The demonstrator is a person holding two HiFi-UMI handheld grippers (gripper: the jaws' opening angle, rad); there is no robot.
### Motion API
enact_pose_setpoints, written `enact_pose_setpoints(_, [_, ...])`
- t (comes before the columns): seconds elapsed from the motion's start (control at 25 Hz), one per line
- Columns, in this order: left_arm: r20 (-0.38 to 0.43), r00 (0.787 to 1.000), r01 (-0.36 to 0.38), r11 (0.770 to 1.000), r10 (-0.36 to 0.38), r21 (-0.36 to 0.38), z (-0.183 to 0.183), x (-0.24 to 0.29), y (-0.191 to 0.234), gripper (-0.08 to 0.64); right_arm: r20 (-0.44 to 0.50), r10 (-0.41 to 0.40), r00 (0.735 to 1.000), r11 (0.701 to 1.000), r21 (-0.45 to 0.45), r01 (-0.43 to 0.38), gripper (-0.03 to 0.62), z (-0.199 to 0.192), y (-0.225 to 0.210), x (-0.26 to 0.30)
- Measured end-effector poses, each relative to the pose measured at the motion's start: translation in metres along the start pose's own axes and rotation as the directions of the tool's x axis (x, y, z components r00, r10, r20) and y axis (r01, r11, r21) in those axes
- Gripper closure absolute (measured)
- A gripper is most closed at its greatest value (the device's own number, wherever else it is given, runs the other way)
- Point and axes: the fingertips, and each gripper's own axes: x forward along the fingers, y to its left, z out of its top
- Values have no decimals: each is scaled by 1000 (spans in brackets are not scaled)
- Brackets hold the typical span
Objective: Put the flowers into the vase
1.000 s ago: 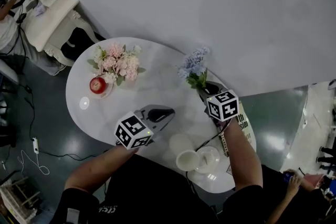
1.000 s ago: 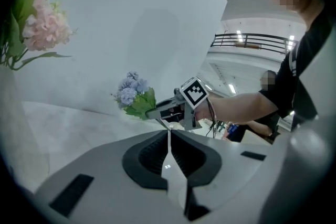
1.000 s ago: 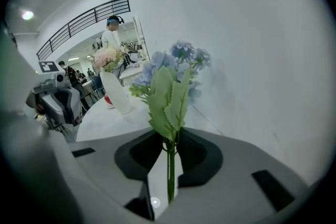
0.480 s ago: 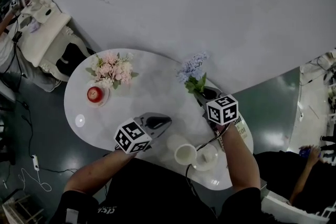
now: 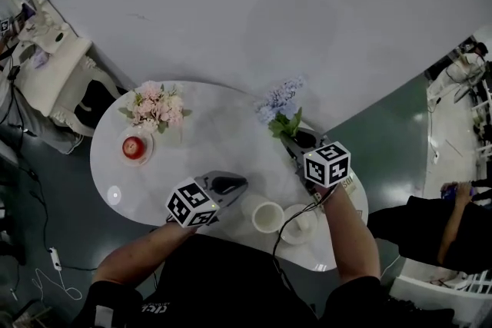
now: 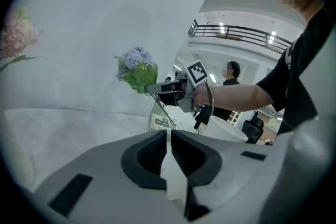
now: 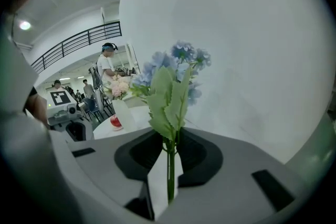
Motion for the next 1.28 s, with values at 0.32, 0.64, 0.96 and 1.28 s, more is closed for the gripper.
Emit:
enact_pose_setpoints(0.32, [-36, 998, 55, 998, -54, 33, -5, -4, -20, 534, 66, -48, 997, 998, 37, 46, 499, 10, 8, -37])
enact_pose_setpoints(0.64, [-55, 991, 124, 991, -121, 56, -16, -11, -27, 507, 132, -127, 983, 990, 82, 117, 499, 15, 9, -58])
enact_pose_setpoints(0.96, [-66, 984, 170, 982, -165, 81, -25, -19, -43, 463, 182, -158, 971, 984, 105, 141, 499, 13, 21, -88])
enact_pose_setpoints(1.28, [-67, 980, 193, 976, -187, 97, -32, -19, -65, 415, 218, -168, 961, 984, 101, 149, 499, 13, 30, -117])
